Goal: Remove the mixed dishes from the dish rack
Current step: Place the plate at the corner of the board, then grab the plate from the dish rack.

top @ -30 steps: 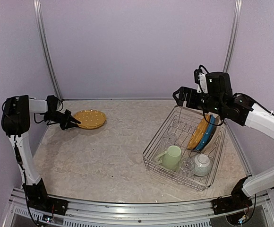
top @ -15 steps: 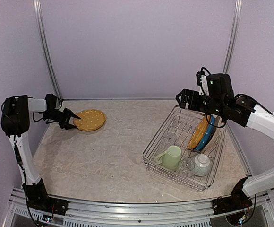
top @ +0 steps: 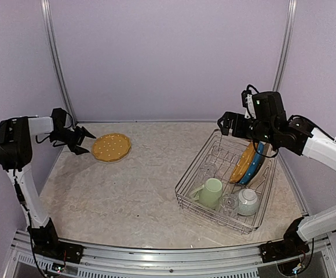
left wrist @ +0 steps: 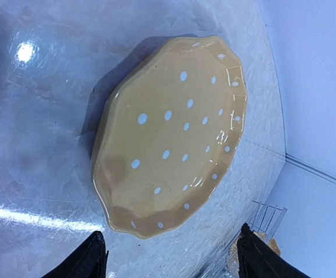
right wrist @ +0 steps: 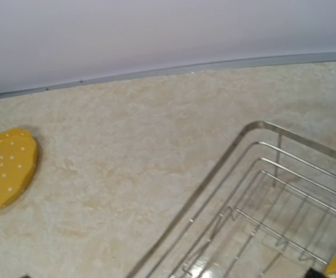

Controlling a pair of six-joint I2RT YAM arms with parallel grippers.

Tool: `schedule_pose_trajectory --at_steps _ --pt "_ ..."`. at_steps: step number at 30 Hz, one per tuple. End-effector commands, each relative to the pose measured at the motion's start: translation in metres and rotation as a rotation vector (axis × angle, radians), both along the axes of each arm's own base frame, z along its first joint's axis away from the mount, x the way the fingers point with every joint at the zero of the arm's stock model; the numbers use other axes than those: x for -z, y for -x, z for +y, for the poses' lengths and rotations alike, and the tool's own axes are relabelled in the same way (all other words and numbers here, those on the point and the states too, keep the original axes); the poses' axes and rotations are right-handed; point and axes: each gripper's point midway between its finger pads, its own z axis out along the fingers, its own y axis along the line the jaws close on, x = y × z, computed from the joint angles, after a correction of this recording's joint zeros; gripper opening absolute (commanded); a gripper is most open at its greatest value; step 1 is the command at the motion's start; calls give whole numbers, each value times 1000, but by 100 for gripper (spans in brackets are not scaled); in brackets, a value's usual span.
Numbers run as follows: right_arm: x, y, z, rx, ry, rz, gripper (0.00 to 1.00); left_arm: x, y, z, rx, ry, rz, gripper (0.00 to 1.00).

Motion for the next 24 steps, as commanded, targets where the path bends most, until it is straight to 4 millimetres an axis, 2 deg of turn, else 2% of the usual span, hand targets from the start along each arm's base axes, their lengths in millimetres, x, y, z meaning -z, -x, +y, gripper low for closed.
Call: schedule_pose_trajectory --at_steps 1,4,6,10,13,18,24 --pt "6 3 -13 39 49 33 99 -46 0 -10 44 -104 -138 74" --pt "10 7 -21 63 86 58 99 -70 4 -31 107 -160 -221 76" --pt "13 10 -29 88 116 74 99 -90 10 -52 162 -198 -287 76" --pt "23 15 -51 190 171 140 99 -119 26 -92 271 -259 -392 77" --pt "30 15 -57 236 204 190 99 -136 38 -114 333 -284 -453 79" --pt "34 16 -75 326 283 233 98 -147 52 -137 402 -287 -491 80" --pt "32 31 -126 534 401 282 98 -152 63 -151 446 -274 -504 80"
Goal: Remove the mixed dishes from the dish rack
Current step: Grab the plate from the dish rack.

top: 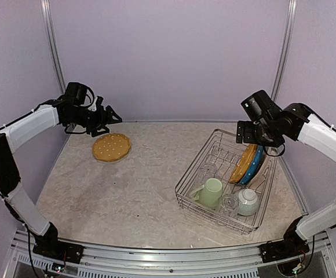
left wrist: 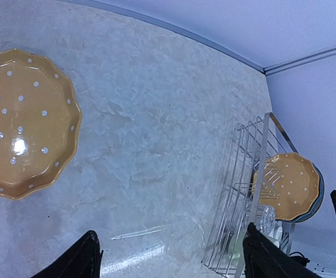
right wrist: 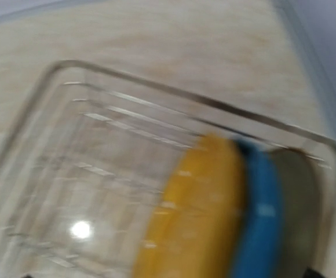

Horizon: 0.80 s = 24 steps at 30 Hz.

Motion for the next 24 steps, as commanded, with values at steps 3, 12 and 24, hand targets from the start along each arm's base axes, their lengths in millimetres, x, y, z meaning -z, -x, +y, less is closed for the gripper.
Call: schedule_pose_trajectory --at_steps 3,12,24 --pt "-1 24 -71 244 129 59 97 -11 12 -7 40 -13 -23 80" --pt "19 34 -90 317 22 74 86 -10 14 -12 55 12 -1 80" --pt "45 26 -86 344 -54 101 60 -10 16 -15 67 31 16 80"
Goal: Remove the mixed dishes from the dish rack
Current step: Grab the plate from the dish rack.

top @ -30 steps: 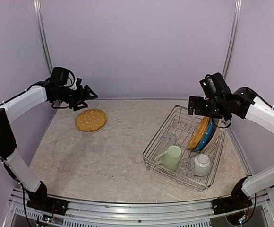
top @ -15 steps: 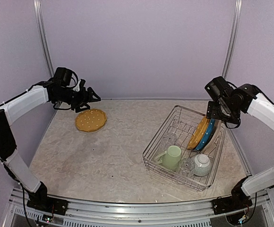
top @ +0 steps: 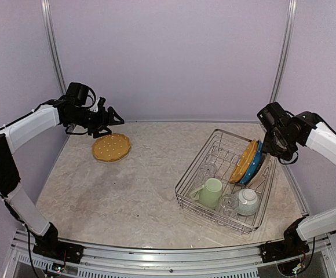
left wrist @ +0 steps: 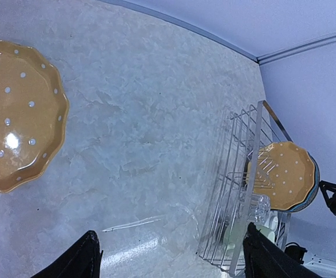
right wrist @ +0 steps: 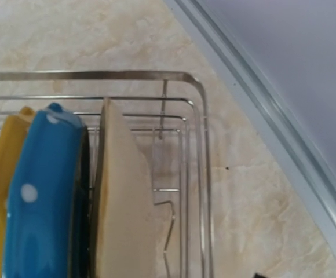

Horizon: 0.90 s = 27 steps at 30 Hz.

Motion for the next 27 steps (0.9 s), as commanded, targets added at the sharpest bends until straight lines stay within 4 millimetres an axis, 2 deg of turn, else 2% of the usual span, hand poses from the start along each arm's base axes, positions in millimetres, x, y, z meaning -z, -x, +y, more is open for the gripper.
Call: schedule_pose_trajectory --at_steps 1,5,16,22,27 --pt "13 -10 7 15 -60 -10 59 -10 5 -4 22 17 -3 80" --pt "28 -17 8 64 -60 18 56 -11 6 -5 24 23 1 80" --pt "56 -21 3 210 -86 55 32 -16 10 -6 32 39 0 80" --pt "67 -25 4 235 -79 76 31 -18 11 -6 34 45 -3 80" --pt "65 -25 3 246 -64 89 28 -19 11 -5 31 46 -3 80"
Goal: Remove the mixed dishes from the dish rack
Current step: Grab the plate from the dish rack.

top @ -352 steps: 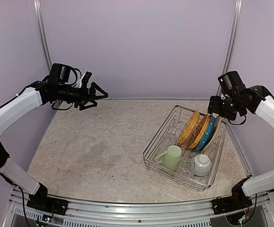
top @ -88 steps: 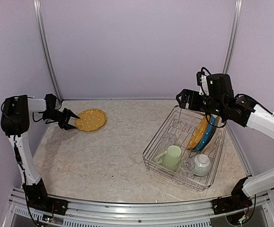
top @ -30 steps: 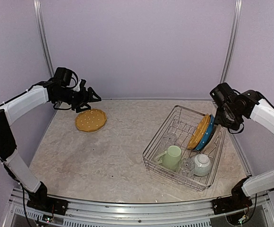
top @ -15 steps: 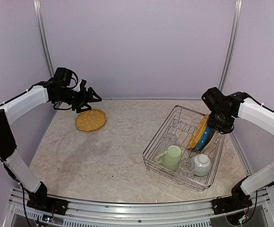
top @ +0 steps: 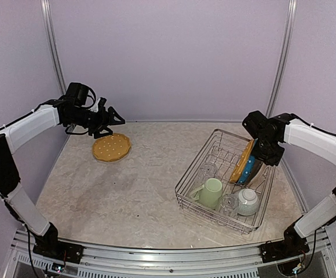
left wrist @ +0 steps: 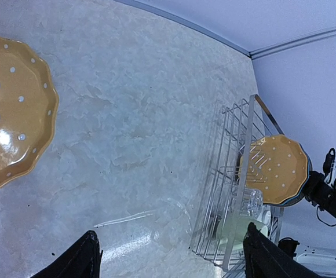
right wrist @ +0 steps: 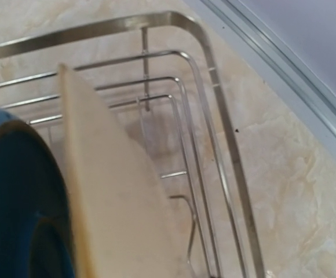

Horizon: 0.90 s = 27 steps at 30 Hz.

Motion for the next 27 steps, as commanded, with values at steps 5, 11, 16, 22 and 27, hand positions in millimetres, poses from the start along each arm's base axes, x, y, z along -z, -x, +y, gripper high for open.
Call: schedule_pose_trajectory --at_steps 5,11,16,22,27 --pt "-15 -2 -6 42 13 -16 9 -17 5 1 3 24 -16 81" --pt "-34 2 -13 42 57 -19 0 -12 4 2 0 22 -6 81" --pt "-50 7 -21 50 108 0 0 -10 3 1 0 21 -2 81" --pt "-74 11 -26 30 152 -1 0 -9 3 1 1 21 3 81" --pt "-97 15 -29 -9 160 -34 0 -7 2 0 2 23 10 81"
